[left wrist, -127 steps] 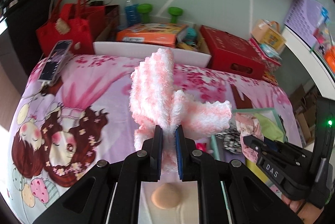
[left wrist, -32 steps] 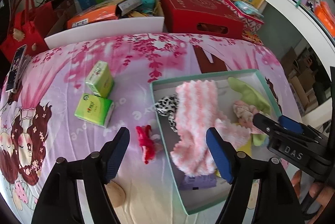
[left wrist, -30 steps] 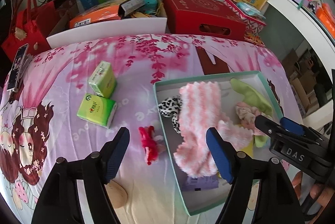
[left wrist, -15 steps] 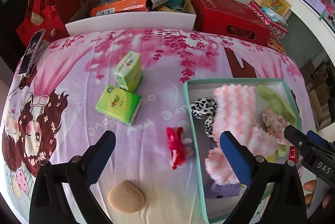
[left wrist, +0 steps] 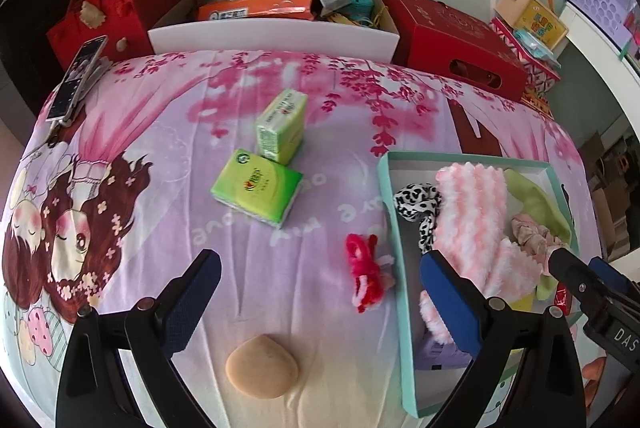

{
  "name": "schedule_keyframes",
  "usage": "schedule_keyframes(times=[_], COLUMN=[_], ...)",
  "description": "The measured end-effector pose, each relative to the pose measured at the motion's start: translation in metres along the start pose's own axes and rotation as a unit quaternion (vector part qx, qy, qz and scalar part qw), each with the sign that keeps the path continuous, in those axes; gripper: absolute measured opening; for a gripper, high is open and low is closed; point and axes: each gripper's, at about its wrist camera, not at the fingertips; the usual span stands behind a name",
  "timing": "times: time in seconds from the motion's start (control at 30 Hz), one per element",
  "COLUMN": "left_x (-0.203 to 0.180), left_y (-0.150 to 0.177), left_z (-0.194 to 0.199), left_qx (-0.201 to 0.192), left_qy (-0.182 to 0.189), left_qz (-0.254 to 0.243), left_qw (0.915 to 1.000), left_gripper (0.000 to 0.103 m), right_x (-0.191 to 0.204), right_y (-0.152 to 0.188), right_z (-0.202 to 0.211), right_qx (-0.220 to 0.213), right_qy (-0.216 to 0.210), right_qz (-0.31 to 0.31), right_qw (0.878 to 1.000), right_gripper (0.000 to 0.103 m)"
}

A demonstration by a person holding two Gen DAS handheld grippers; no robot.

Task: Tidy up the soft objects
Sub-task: 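Withdraw both open tools from the tray toward the remaining bed items, then grasp the beige sponge with the left tool while the right tool grasps the red toy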

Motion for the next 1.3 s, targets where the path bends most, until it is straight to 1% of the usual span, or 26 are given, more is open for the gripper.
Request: schedule_keyframes(times=[0.23,0.47,0.7,0.97,1.07,1.13,1.2,1.3], left_x=[0.017,0.027,0.036,0.042,0.04,0.036,0.034,0.031], left_y=[0.01,0.025,0.047,0.062,0.068,0.073,0.078,0.083], left_z=[0.009,0.019,0.021,0.009,0.001,-0.006,-0.011,-0.017], left_qx=[0.002,0.009,0.03,0.055,0.067,0.081,0.092,0.105], left_qy=[-0.013,-0.016,-0.023,-0.034,-0.031,-0.032,-0.029,-0.027], left_qz=[0.0,0.003,0.002,0.005,0.003,-0.008,-0.012,-0.017], left_qw=[0.9999,0.9998,0.9993,0.9979,0.9972,0.9962,0.9953,0.994], left_gripper=[0.1,0.1,0.1,0.099,0.095,0.087,0.082,0.081], right_x=[0.017,0.035,0.05,0.061,0.064,0.067,0.069,0.074], right_y=[0.018,0.032,0.039,0.043,0.045,0.046,0.046,0.047], right_z=[0.005,0.011,0.018,0.011,0.006,0.003,0.001,-0.002], right_qx=[0.008,0.012,0.011,0.022,0.031,0.034,0.036,0.041], right_qy=[-0.014,-0.018,-0.024,-0.03,-0.031,-0.032,-0.036,-0.048], right_qz=[0.001,0.031,0.051,0.063,0.069,0.07,0.07,0.067], right_qw=[1.0,0.999,0.998,0.997,0.997,0.996,0.996,0.996], right_gripper=[0.103,0.103,0.103,0.103,0.103,0.103,0.103,0.103])
Point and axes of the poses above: each gripper's, at about its wrist camera, not at the fingertips, and z roughly against the way its jaws point, x to its left, y to its underside, and after that the axes turned 15 degrees about -x, right-handed
